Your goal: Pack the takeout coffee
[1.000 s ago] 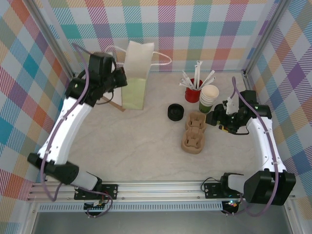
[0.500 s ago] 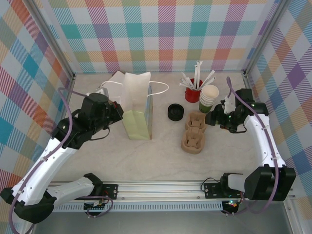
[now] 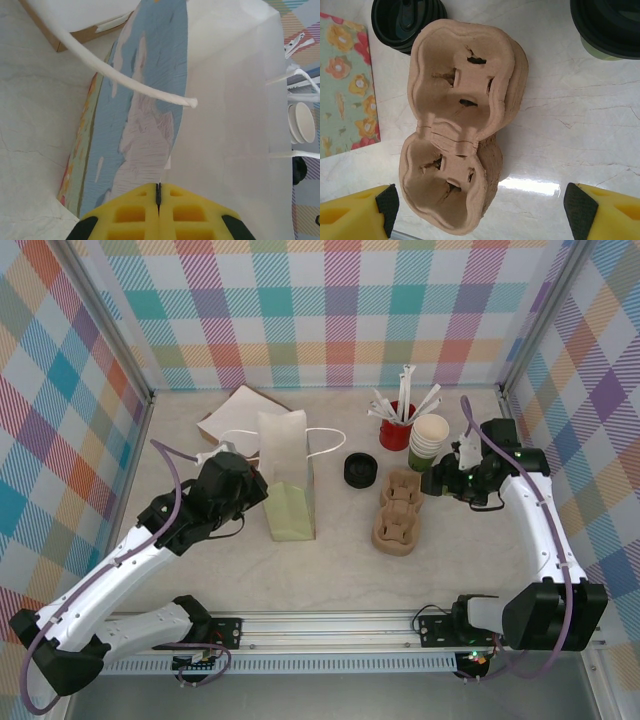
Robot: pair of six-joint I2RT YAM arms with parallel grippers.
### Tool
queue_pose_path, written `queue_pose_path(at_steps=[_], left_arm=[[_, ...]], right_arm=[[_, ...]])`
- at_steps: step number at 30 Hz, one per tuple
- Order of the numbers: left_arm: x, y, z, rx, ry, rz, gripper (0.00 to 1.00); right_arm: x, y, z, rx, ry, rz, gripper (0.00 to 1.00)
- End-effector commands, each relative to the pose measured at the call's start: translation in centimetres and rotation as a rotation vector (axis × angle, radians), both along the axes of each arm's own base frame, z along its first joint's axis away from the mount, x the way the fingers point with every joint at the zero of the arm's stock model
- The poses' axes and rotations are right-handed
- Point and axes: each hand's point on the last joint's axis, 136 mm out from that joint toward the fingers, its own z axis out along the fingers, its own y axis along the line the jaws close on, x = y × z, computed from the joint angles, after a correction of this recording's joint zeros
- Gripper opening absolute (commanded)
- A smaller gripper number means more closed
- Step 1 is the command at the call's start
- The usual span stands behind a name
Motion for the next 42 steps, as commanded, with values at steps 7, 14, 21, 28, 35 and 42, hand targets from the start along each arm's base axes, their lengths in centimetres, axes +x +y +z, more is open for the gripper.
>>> queue_pose_path(at_steps=[7,14,21,28,35,42], left_arm=[[0.0,-0.4,-0.4,-0.042,0.001,0.029,0.21],[-0.8,1.2,0.8,-0.012,-0.026,0.052,0.46],[-2.5,4.9,4.1,0.043,-0.117,0.096,0.61],[-4.2,8.3,5.7,0.083,-0.180,0.154,0.68],[-4.7,9.6,6.1,0.111,-0.200,0.175,0.73],[-4.5,9.3,6.3,0.115,-0.199,0.168,0.74]], right_arm=[[1.1,1.2,0.9,-0.026,-0.094,0.129,0.88],[0.7,3.4,1.4,-0.133,-0.188,0.408,0.88],[-0.9,5.7,0.9,-0.216,-0.192,0.749,0.89],[-1.8,6.5,-1.9,-0.342,-0.078,0.982,0.88],[-1.0,6.5,-5.0,-0.448,0.015,1.062,0.81],[0.0,6.9,-7.0,-0.495,0.043,1.100,0.73]])
